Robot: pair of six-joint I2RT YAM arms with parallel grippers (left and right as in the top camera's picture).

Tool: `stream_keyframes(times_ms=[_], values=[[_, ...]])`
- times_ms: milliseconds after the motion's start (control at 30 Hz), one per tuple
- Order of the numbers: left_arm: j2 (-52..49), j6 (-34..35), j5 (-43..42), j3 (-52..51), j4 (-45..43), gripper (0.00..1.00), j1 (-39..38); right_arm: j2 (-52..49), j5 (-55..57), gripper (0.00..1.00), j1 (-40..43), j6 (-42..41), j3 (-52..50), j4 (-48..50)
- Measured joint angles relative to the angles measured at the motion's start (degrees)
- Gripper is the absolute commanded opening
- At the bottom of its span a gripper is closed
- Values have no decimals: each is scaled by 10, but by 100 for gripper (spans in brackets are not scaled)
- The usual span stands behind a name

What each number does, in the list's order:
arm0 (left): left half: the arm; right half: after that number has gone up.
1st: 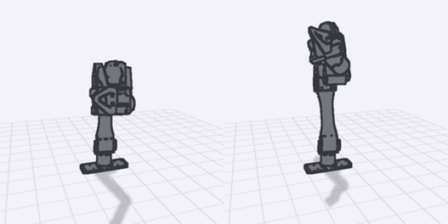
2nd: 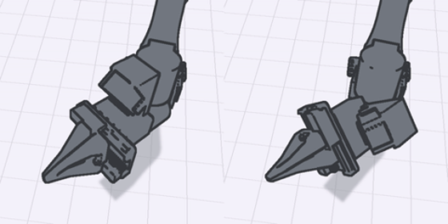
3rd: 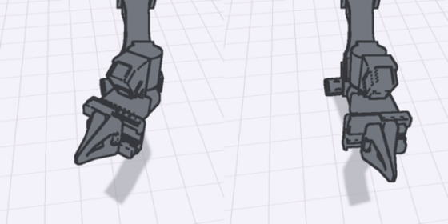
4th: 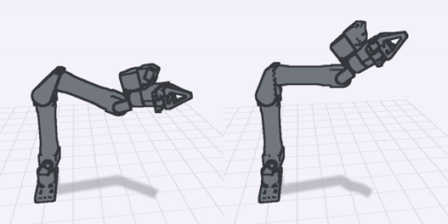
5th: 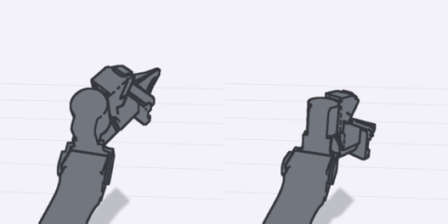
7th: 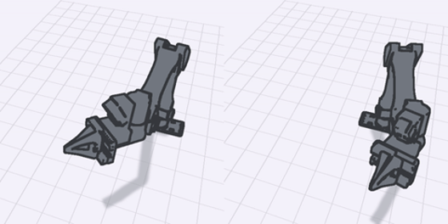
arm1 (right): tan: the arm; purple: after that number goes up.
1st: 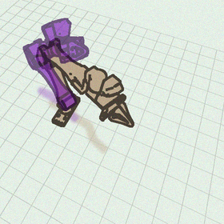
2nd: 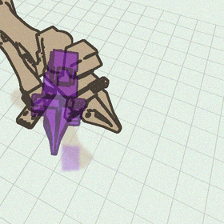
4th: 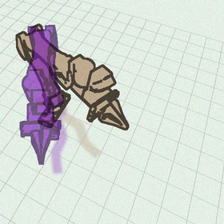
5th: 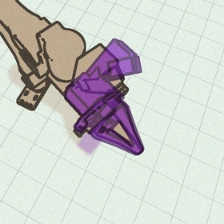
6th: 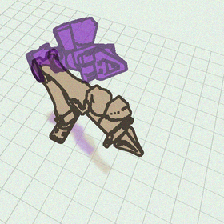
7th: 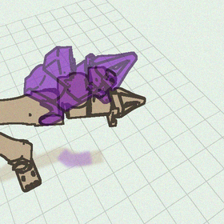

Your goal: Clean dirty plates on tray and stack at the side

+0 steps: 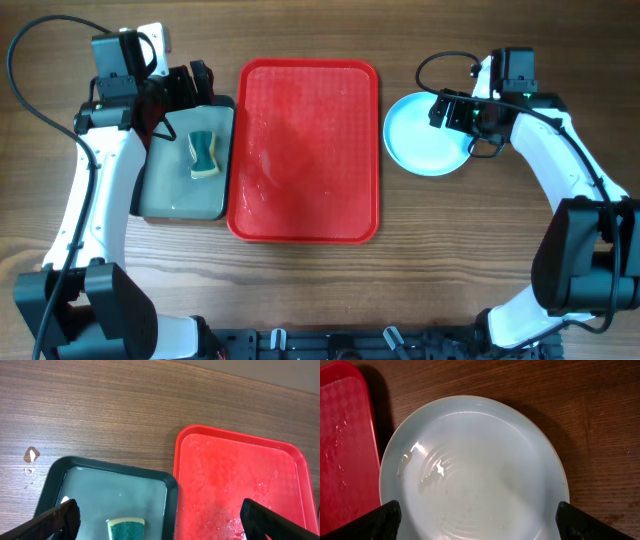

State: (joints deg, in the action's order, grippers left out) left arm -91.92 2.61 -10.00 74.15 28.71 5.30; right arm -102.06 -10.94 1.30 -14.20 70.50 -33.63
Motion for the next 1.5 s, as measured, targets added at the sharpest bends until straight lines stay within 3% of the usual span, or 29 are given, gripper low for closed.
stream_keyframes(times_ms=[433,900,1067,1267,1500], values=[[0,0,0,0,0,100,0,13,0,100,0,0,0,0],[0,0,0,0,0,100,0,249,3,100,0,0,-6,21],[0,0,0,0,0,100,0,336,9,100,0,0,-76,165],[0,0,-2,0,0,100,0,500,12,100,0,2,-264,386],[0,0,-4,0,0,100,0,714,40,100,0,2,-473,498]])
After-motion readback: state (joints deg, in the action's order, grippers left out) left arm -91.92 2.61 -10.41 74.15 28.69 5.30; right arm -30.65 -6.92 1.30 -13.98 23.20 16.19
